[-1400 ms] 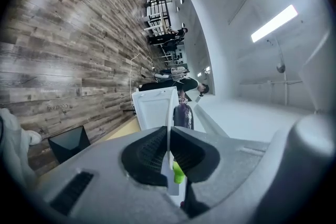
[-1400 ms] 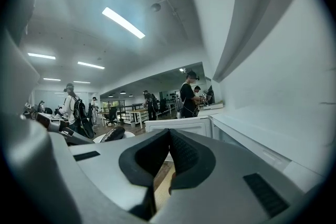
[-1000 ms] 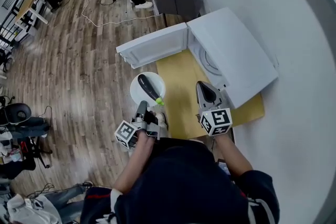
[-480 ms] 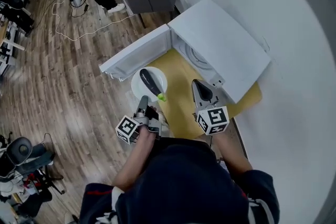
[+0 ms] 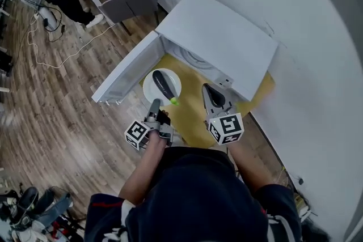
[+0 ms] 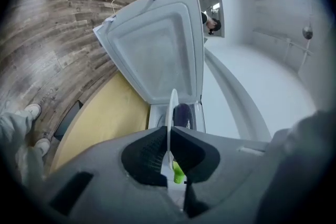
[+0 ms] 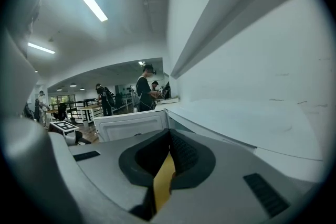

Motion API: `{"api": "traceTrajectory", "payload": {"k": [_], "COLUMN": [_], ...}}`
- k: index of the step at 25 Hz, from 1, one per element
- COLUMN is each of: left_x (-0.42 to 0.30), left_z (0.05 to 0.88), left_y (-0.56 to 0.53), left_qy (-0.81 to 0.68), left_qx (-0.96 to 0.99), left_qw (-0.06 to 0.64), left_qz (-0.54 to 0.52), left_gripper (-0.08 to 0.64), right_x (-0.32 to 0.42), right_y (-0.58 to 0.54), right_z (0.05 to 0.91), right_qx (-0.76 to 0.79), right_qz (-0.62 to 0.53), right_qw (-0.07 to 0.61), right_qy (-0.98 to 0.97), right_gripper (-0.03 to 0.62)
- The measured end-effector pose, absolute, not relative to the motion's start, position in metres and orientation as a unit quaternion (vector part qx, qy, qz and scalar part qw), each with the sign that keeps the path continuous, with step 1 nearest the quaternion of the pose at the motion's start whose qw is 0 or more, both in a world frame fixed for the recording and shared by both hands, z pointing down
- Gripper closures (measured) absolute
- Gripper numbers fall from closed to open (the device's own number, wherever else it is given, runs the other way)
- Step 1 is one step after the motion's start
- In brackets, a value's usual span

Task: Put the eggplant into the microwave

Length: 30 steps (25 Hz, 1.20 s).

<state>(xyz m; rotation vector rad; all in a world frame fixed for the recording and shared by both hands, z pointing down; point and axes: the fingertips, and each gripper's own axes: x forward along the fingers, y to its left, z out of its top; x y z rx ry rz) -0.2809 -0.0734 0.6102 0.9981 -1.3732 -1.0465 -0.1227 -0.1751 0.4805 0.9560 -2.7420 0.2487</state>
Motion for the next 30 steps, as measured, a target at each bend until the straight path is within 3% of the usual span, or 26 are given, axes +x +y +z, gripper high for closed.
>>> {"api": "traceTrajectory", "payload": {"k": [10, 30], "left_x": [-0.273, -0.244], "left_z": [0.638, 0.671], "left_y": [-0.109, -0.177], "left_qy": [-0.538, -0.511], "left_qx": [0.459, 0.506], "left_qw": [0.592, 0.609], "left_qz": [-0.387, -0.334], "left_gripper": [0.537, 0.537], "right_x": [-0.101, -0.074], "right_y": [-0.173, -0.187], "right_z": [0.493, 0.516], "right_qx": [0.397, 0.419], "right_qz": [0.092, 0.112], "right_qw": [0.131, 0.146], "right_qy": [-0.904, -0.889], "right_gripper": [0.580, 0.580]}}
